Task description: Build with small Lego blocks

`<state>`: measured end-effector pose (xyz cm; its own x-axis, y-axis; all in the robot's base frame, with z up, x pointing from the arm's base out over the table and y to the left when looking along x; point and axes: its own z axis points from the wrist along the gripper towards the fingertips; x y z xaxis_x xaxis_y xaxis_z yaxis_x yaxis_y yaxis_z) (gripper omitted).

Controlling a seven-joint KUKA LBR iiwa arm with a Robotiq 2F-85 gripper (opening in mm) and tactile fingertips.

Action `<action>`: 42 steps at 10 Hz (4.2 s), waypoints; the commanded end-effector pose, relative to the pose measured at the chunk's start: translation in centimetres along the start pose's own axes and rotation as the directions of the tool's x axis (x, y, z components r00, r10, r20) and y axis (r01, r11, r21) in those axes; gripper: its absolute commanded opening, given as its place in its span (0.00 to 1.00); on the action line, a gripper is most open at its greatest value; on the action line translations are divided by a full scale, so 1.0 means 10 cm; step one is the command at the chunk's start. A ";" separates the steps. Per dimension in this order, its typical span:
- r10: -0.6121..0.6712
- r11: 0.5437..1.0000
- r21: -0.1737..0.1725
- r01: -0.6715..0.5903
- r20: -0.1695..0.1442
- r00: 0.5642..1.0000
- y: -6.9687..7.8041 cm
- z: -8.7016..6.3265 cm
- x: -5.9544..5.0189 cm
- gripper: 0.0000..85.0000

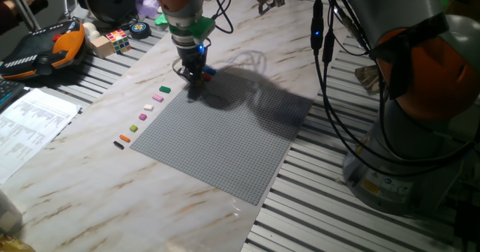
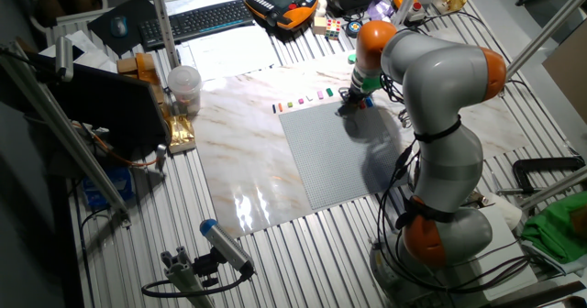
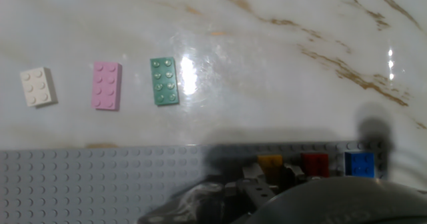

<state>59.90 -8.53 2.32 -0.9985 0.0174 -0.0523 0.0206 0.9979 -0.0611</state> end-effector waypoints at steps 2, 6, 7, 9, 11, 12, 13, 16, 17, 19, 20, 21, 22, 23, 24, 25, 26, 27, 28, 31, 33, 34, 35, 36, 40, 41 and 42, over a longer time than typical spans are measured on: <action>0.000 1.000 0.001 0.000 0.003 1.000 0.00 0.00 -0.01 0.01; 0.002 1.000 0.002 -0.002 0.005 1.000 -0.01 0.00 -0.02 0.01; 0.002 1.000 0.002 -0.002 0.005 1.000 -0.01 0.00 -0.02 0.01; 0.002 1.000 0.004 -0.002 0.005 1.000 -0.01 0.00 -0.03 0.01; 0.005 1.000 0.004 -0.005 0.003 1.000 -0.01 0.01 -0.04 0.01; 0.005 1.000 0.001 -0.005 0.003 1.000 -0.01 0.02 -0.04 0.01; 0.005 1.000 -0.001 -0.005 0.003 1.000 -0.01 0.02 -0.05 0.01; 0.005 1.000 -0.001 -0.005 0.003 1.000 -0.01 0.01 -0.06 0.01; 0.005 1.000 -0.001 -0.005 0.003 1.000 -0.01 0.01 -0.06 0.01; 0.007 1.000 0.001 -0.007 0.003 1.000 -0.01 0.01 -0.05 0.01; 0.007 1.000 0.001 -0.007 0.003 1.000 -0.01 0.02 -0.05 0.01; 0.007 1.000 -0.001 -0.007 0.003 1.000 0.00 0.02 -0.05 0.01; 0.010 1.000 -0.003 -0.010 0.005 1.000 0.00 0.02 -0.04 0.01; 0.010 1.000 -0.003 -0.010 0.006 1.000 0.00 0.02 -0.04 0.01; 0.011 1.000 -0.003 -0.011 0.008 1.000 0.00 0.02 -0.04 0.01; 0.011 1.000 -0.004 -0.011 0.009 1.000 0.00 0.03 -0.04 0.01; 0.013 1.000 -0.004 -0.013 0.012 1.000 0.01 0.03 -0.04 0.01; 0.014 1.000 -0.004 -0.014 0.012 1.000 0.01 0.03 -0.04 0.01; 0.014 1.000 -0.004 -0.014 0.012 1.000 0.00 0.03 -0.04 0.01; 0.022 1.000 -0.003 -0.022 0.021 1.000 0.00 0.03 -0.04 0.24; 0.030 1.000 -0.002 -0.030 0.028 0.999 0.00 0.02 -0.04 0.42; 0.028 1.000 -0.002 -0.028 0.028 0.999 0.00 0.02 -0.04 0.41; 0.028 1.000 -0.002 -0.028 0.028 0.999 0.00 0.02 -0.04 0.39; 0.027 1.000 -0.002 -0.027 0.026 0.999 0.00 0.02 -0.04 0.38; 0.027 1.000 -0.007 -0.027 0.021 0.999 0.01 0.01 -0.04 0.38; 0.027 1.000 -0.008 -0.027 0.021 0.999 0.01 0.01 -0.04 0.37; 0.026 1.000 -0.011 -0.025 0.021 0.999 0.01 0.01 -0.05 0.37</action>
<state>60.32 -8.31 2.22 -0.9965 0.0408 -0.0724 0.0443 0.9979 -0.0478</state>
